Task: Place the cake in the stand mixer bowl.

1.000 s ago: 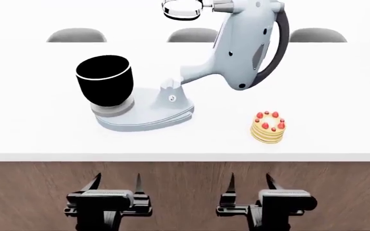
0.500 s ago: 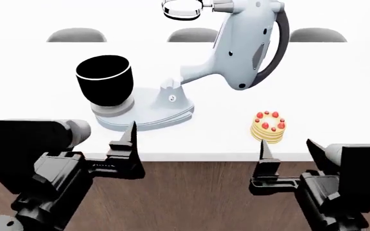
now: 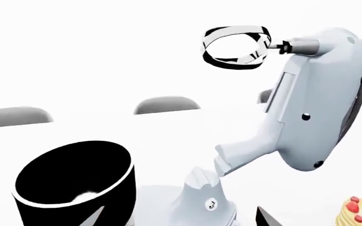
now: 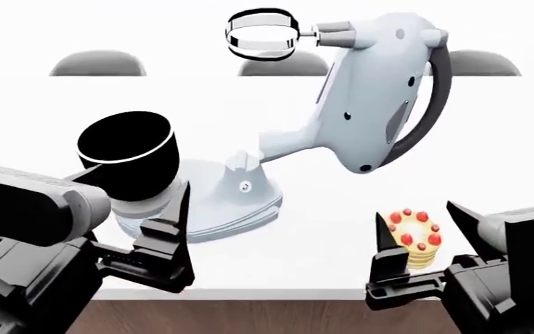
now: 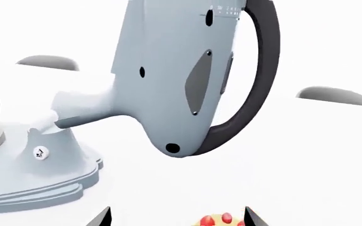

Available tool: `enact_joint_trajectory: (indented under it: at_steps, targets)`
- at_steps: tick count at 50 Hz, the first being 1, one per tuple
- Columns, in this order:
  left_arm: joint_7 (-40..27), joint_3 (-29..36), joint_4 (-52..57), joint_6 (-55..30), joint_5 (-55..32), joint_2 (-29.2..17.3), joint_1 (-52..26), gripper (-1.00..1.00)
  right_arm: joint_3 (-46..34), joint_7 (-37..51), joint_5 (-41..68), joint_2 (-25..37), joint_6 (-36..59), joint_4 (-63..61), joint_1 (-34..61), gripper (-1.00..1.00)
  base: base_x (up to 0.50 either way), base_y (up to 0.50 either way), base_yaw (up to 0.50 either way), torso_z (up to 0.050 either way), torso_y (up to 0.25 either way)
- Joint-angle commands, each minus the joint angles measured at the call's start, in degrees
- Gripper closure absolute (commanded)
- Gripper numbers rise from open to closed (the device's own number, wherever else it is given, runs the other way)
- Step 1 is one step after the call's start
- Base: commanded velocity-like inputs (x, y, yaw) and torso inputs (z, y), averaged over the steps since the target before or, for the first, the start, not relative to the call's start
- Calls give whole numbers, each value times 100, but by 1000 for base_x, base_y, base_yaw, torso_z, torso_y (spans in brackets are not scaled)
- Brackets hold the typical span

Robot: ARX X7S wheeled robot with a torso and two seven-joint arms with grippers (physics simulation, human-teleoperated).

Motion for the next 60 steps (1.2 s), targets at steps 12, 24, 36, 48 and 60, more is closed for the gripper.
enact_joint_trajectory:
  at_steps: [12,24,36,48,60]
  targets:
    - [-109,-18,48,26,-235,-76,-95,-100,70,422,13,86,85,-69,-64,-100,42,0,0,0,0]
    - [-64,-13,-3,-5,-160,-65,-62,-100,156,542,925,717,-12,368,-234,-100,0,0,0,0,0]
    - [-98,18,-8,23,-196,-105,-114,-100,224,126,1020,1063,247,525,-400,-100,0,0,0,0,0]
    - [-89,32,-28,29,-183,-122,-130,-100,-94,45,580,854,413,1111,-440,-100,0,0,0,0,0]
    - [-5,-75,-14,35,-139,-156,-6,-100,-135,-573,-157,550,385,1506,-812,-100,0,0,0,0,0]
